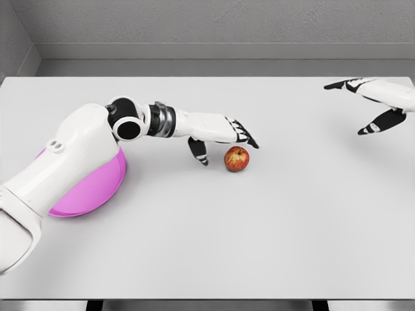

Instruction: Put the apple on the plate with both arms

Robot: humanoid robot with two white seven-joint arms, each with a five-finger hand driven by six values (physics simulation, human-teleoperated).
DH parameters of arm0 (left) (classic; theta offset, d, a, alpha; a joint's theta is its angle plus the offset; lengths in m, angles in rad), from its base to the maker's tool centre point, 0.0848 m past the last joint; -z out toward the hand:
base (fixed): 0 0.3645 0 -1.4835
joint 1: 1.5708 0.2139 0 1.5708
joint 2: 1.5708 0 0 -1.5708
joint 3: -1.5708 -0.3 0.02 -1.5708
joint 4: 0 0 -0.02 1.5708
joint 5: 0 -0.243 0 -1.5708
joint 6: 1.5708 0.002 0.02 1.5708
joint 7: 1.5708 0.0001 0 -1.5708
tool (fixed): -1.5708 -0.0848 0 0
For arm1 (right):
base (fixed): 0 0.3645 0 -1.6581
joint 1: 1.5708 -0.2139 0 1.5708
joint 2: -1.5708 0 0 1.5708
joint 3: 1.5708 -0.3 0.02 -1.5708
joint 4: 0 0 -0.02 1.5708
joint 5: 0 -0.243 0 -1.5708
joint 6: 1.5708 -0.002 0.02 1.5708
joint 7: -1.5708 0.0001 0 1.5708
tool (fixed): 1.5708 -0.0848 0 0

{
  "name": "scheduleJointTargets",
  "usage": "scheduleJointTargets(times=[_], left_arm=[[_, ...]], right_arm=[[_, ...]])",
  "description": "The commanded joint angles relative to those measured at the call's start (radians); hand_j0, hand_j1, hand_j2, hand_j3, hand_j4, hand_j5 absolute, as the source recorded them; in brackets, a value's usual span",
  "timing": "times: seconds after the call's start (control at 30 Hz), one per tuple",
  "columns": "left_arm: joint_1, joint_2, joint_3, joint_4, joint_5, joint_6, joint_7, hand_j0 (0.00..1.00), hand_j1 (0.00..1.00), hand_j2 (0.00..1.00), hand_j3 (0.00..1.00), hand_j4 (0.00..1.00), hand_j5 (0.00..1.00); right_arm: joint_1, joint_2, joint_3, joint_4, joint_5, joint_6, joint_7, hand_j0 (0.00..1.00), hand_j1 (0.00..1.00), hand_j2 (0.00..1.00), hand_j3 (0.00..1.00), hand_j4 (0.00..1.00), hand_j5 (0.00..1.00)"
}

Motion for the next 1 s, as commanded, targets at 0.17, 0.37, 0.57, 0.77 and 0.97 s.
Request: scheduleJointTargets(times=[0.17,0.37,0.57,0.77,0.97], left_arm=[[0.000,-0.025,0.000,0.019,-0.008,0.003,0.000,0.97,0.97,0.97,0.97,0.97,0.97],[-0.002,-0.048,-0.002,0.022,-0.038,0.003,0.000,0.93,0.93,0.93,0.93,0.93,0.93],[-0.002,-0.056,-0.009,0.022,-0.043,0.003,0.000,0.92,0.92,0.92,0.92,0.92,0.92],[-0.002,-0.056,-0.026,0.024,-0.043,0.003,-0.001,0.84,0.84,0.84,0.84,0.84,0.84],[-0.002,-0.056,-0.026,0.022,-0.043,0.003,-0.001,0.77,0.77,0.77,0.77,0.77,0.77]], right_arm=[[-0.014,0.000,0.015,-0.002,-0.006,0.003,0.000,1.00,1.00,1.00,1.00,1.00,1.00],[-0.020,-0.003,0.017,-0.001,-0.001,0.003,0.000,1.00,1.00,1.00,1.00,1.00,1.00],[-0.020,-0.001,0.032,-0.002,-0.001,0.003,0.000,1.00,1.00,1.00,1.00,1.00,1.00],[-0.023,-0.001,0.032,-0.002,-0.001,0.003,0.000,1.00,1.00,1.00,1.00,1.00,1.00],[-0.025,0.000,0.045,-0.002,-0.001,0.003,0.000,1.00,1.00,1.00,1.00,1.00,1.00]])
